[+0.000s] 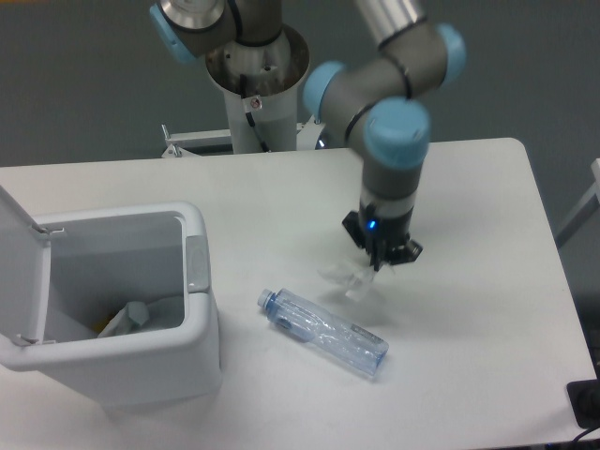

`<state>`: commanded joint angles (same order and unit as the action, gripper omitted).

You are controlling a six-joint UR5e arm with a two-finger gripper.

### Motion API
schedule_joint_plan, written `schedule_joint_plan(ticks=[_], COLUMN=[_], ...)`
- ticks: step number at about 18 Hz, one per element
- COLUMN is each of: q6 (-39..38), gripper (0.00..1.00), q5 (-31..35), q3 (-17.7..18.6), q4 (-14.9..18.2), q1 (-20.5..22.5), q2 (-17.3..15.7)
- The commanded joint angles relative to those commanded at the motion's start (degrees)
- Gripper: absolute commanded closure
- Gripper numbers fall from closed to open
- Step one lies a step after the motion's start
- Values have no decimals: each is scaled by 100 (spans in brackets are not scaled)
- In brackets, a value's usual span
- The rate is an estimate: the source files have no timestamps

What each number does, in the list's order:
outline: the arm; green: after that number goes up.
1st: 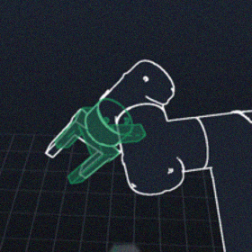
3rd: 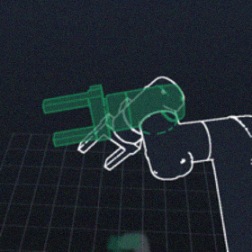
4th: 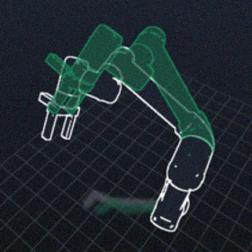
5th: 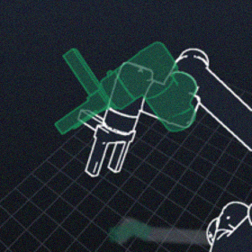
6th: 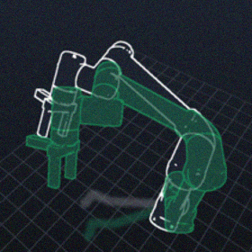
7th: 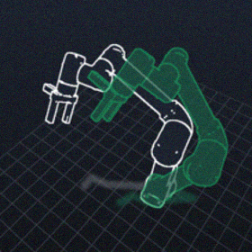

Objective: Place the trash in the trash can
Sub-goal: 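Close the gripper on the clear plastic wrapper and lift it, then carry the wrapper over the white bin and open the gripper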

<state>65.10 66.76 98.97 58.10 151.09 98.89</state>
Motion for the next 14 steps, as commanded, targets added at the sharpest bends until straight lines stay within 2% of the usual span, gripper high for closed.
schedule_joint_plan(ticks=[1,3,8,10,14], q6=[-763,-1724,-4245,-4584,-4761], gripper=[100,100,100,100,100], q5=[-345,-628,-753,-744,-718], q3=[-97,-325,-1466,-1705,-1566], q4=[-35,-53,-53,-131,-211], q1=[-52,-131,-851,-1264,-2222], q2=[-149,-308,-291,-344,-292])
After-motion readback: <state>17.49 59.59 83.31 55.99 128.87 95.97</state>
